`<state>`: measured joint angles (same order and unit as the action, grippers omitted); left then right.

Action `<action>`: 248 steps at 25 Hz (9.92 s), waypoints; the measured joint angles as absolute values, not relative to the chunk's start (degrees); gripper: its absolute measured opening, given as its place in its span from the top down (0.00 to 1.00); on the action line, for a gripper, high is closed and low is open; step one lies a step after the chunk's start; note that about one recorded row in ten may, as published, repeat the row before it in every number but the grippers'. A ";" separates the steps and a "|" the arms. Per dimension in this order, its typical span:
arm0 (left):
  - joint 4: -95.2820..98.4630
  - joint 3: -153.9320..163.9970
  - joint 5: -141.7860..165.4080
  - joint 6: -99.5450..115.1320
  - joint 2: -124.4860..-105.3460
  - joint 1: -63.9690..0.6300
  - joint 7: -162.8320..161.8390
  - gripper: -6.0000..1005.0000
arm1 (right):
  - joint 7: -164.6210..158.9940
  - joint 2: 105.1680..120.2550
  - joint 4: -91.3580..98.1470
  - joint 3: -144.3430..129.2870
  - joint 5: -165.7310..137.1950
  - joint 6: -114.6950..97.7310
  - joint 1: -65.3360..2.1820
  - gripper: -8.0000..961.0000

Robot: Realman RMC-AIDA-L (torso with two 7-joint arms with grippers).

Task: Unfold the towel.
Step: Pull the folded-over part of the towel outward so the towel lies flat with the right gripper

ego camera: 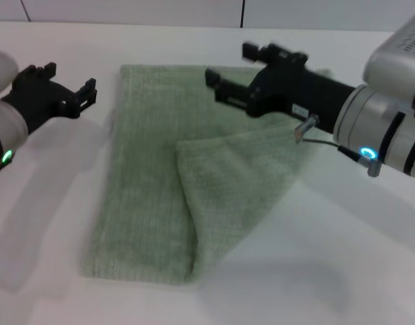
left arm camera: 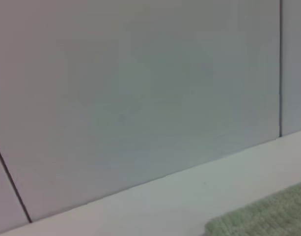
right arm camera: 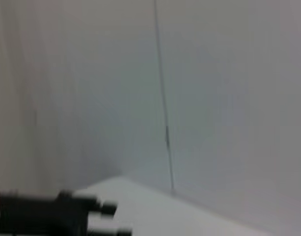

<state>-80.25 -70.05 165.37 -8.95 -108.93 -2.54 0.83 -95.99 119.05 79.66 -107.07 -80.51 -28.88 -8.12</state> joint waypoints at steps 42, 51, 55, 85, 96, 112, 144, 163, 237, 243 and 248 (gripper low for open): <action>-84.18 -79.01 165.06 -29.91 -117.91 -9.25 16.60 0.39 | -149.36 118.82 97.14 -80.91 -127.92 -76.55 -19.50 0.57; -84.02 -81.08 165.04 -42.16 -118.02 -15.80 19.54 0.57 | -150.35 118.83 96.86 -80.46 -130.27 -80.08 -20.56 0.67; -82.88 -81.75 165.06 -44.68 -118.06 -18.28 19.56 0.77 | -150.36 118.85 96.85 -81.22 -131.02 -80.35 -20.61 0.49; -74.87 -79.95 164.79 -48.04 -118.49 -22.99 18.95 0.99 | -154.09 119.18 83.24 -95.00 -139.25 -67.09 -29.90 0.29; -73.33 -78.92 164.43 -48.28 -118.56 -23.33 18.81 0.99 | -154.96 119.35 75.13 -99.90 -139.06 -63.92 -36.16 0.29; -72.42 -79.24 164.45 -47.85 -118.47 -23.71 18.92 0.98 | -154.65 119.41 70.53 -106.64 -138.55 -56.28 -38.97 0.32; -72.95 -78.51 164.51 -48.52 -118.48 -23.82 18.89 0.98 | -154.29 119.54 61.20 -112.65 -134.35 -44.17 -42.31 0.36; -72.27 -78.45 164.58 -48.51 -118.38 -24.35 19.31 0.97 | -153.37 119.62 56.26 -113.91 -131.07 -42.30 -45.02 0.39; -71.63 -78.93 164.95 -49.01 -118.30 -26.00 19.51 0.95 | -151.43 119.72 45.70 -115.08 -123.04 -40.52 -53.21 0.50; -71.63 -78.93 164.98 -49.04 -118.27 -26.06 19.51 0.95 | -151.43 119.54 46.54 -115.00 -123.38 -41.57 -53.22 0.63; -71.16 -78.93 164.97 -49.04 -118.21 -26.36 19.51 0.95 | -151.43 119.35 48.61 -114.54 -123.50 -43.10 -52.45 0.77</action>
